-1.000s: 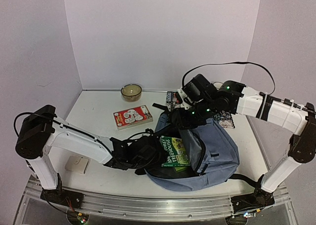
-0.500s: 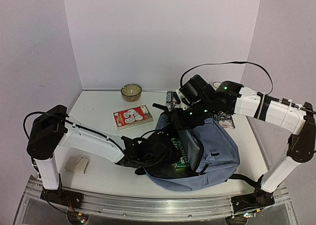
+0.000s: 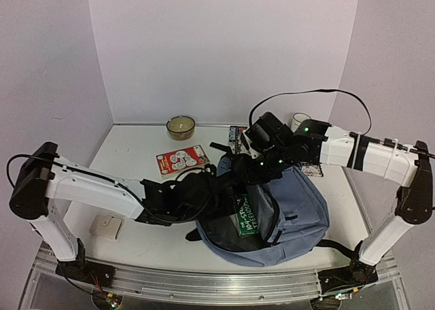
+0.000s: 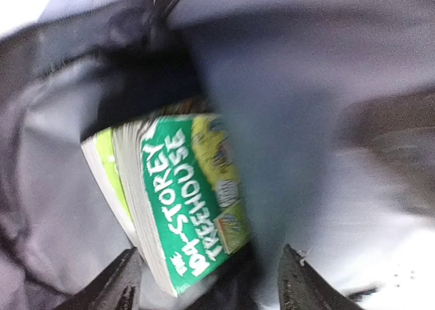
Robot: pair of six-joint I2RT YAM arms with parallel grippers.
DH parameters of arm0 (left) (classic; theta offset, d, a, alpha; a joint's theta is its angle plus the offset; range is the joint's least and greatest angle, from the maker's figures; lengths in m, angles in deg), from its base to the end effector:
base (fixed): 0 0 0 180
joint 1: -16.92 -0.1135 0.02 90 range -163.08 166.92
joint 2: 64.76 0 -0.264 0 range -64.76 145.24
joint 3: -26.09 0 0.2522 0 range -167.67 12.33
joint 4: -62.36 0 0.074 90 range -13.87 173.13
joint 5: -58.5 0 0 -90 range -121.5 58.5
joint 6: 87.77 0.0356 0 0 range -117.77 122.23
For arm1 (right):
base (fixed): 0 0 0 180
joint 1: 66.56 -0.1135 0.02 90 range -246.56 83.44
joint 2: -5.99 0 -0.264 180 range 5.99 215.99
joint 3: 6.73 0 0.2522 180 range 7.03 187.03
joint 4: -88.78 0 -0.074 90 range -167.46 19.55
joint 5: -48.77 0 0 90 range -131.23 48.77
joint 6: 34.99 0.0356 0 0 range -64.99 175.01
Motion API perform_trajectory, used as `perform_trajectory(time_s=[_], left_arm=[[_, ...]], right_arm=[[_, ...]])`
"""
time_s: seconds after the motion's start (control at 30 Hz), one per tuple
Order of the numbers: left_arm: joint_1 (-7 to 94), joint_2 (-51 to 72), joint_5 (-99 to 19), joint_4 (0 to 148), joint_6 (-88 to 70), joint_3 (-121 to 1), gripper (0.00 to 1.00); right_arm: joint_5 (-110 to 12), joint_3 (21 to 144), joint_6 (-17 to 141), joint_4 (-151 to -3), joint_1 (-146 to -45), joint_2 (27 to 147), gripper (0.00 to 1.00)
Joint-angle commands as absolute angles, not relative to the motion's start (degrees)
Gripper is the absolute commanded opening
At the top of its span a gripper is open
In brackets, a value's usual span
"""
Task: Pack the student bag
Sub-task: Place the book in the largest pocket of the bag, then move the book to the center of the board.
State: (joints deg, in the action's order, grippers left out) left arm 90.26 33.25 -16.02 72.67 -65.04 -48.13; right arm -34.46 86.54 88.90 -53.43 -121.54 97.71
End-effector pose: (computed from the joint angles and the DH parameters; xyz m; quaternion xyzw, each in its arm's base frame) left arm 0.1173 -0.3587 0.2125 -0.0167 0.8774 -0.3972 0.2685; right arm 0.2147 0.2992 0.3196 -0.1367 0.8802 0.2784 0.3591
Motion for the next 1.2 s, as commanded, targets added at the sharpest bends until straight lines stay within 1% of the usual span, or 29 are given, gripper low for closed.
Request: perform_trajectory(time_s=[0.0, 0.17, 0.23, 0.33, 0.43, 0.57, 0.63, 0.8, 1.03, 1.17], left_arm=[[88.27, 24.56, -10.66, 79.22, -58.88, -45.79, 0.72], [79.56, 21.13, -11.24, 86.59, -53.56, -43.94, 0.75], [75.99, 20.6, -11.12, 88.64, -50.15, -43.86, 0.78], [70.96, 21.7, -11.47, 91.17, -44.44, -45.11, 0.82], [65.94, 25.35, -12.05, 93.96, -38.64, -47.73, 0.85], [60.44, 32.61, -12.61, 97.67, -30.71, -54.08, 0.92], [57.85, 36.41, -12.7, 99.55, -28.15, -57.95, 0.94], [54.51, 45.21, -11.67, 101.72, -24.28, -68.5, 0.93], [53.78, 57.12, -11.24, 104.41, -20.2, -82.07, 0.92], [53.38, 62.6, -11.5, 105.05, -18.73, -87.84, 0.91]], right_arm=[[-31.84, 83.23, 90.46, -53.9, -121.81, 95.83, 0.06], [-33.79, 79.4, 90.2, -55.87, -121.79, 96.6, 0.08], [-34.96, 78.2, 90.19, -57.42, -121.77, 96.82, 0.09], [-35.85, 76.89, 90.31, -59.09, -121.84, 96.74, 0.11], [-36.13, 76.08, 90.24, -60.27, -121.86, 96.32, 0.15], [-36.31, 75.81, 89.62, -60.66, -121.87, 95.32, 0.25], [-36.25, 75.41, 89.47, -60.95, -121.9, 94.53, 0.28], [-35.57, 74.0, 89.83, -61.91, -121.94, 92.21, 0.42], [-35.28, 71.16, 89.9, -63.62, -122.09, 88.68, 0.59], [-35.01, 70.35, 89.91, -63.91, -122.02, 87.56, 0.65]])
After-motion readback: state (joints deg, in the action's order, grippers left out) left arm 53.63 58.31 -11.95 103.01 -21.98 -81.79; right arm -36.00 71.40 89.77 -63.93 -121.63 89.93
